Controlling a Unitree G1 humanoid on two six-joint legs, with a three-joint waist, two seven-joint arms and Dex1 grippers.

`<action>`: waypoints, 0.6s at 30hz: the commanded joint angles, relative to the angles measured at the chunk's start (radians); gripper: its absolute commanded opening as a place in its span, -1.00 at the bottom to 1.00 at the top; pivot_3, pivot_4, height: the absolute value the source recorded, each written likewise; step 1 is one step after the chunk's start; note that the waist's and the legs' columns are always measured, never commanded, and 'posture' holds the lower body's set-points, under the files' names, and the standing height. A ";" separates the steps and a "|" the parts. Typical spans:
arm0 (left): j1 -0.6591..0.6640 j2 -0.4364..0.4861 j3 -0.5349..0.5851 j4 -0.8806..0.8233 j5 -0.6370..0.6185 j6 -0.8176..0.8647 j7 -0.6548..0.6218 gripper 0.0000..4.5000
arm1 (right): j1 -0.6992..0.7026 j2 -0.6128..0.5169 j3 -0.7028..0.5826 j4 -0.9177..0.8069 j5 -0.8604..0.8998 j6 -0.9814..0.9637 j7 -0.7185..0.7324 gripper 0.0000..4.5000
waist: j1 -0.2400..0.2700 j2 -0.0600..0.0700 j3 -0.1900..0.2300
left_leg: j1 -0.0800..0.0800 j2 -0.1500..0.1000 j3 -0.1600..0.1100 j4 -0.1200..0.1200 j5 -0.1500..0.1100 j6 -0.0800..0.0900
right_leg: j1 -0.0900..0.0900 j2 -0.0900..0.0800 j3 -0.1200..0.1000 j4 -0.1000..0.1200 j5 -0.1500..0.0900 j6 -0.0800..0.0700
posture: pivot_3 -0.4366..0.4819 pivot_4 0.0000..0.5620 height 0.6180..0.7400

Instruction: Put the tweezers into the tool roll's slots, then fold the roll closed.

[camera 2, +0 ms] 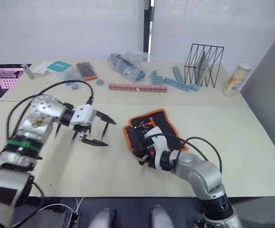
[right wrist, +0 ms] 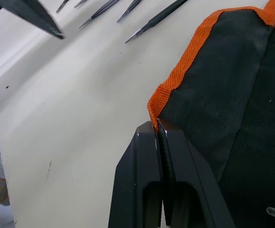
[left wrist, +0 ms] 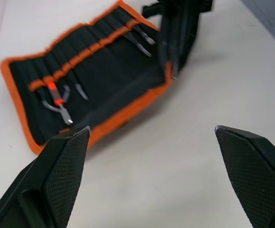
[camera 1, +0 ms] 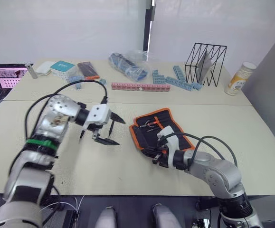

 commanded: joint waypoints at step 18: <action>-0.307 -0.203 -0.095 0.613 0.426 -0.468 0.472 1.00 | 0.088 0.055 -0.069 -0.144 0.006 0.013 -0.156 -0.98 | 0.009 0.000 0.000 | -0.003 -0.001 -0.002 0.003 0.000 0.000 | 0.000 0.000 0.001 0.000 0.001 0.002 | -0.05 -0.47 1.00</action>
